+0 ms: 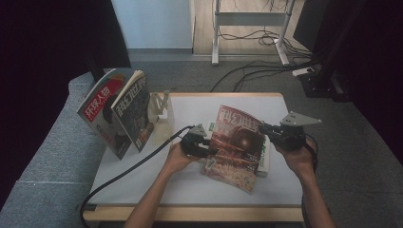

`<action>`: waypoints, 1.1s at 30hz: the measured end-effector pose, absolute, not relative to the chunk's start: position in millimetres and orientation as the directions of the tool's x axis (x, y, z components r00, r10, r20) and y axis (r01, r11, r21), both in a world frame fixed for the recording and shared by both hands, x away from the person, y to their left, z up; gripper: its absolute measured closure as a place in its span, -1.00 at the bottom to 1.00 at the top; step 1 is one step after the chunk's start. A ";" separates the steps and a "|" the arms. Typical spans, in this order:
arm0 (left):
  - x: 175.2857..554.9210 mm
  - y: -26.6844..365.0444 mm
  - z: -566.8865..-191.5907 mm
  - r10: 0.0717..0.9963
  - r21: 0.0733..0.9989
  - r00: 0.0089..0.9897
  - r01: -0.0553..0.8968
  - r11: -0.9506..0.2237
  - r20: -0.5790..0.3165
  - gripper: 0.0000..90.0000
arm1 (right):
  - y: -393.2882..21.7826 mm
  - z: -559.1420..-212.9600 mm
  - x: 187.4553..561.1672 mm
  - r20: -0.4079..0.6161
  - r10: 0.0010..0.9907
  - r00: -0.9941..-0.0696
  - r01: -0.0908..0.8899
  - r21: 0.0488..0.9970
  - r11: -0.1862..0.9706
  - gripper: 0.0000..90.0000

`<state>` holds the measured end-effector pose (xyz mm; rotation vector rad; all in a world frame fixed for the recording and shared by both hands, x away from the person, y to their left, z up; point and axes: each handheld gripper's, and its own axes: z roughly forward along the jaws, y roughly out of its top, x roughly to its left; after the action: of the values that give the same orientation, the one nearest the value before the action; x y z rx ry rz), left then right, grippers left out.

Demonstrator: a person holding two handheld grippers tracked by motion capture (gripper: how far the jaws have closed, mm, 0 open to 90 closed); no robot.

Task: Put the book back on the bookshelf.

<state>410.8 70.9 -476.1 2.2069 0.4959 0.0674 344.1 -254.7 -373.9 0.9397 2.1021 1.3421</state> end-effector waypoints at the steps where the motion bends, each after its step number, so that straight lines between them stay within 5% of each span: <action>1: 410.4 72.5 -475.4 0.371 0.764 0.920 0.326 -0.556 -0.123 0.22 | -254.3 -373.3 343.6 -0.029 0.756 -0.654 0.292 0.912 0.287 0.81; 13: 402.3 85.9 -460.1 0.324 0.819 0.939 0.276 -0.503 -0.118 0.70 | -251.9 -364.8 342.6 -0.041 0.760 -0.649 0.267 0.922 0.279 0.82; 33: 366.6 106.2 -454.6 0.242 0.853 0.970 0.120 -0.509 0.008 0.80 | -259.3 -353.8 336.0 0.004 0.739 -0.674 0.254 0.940 0.226 0.75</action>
<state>366.6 106.2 -454.6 2.1090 0.2550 0.1535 336.0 -259.3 -353.8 0.9128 2.0586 1.4469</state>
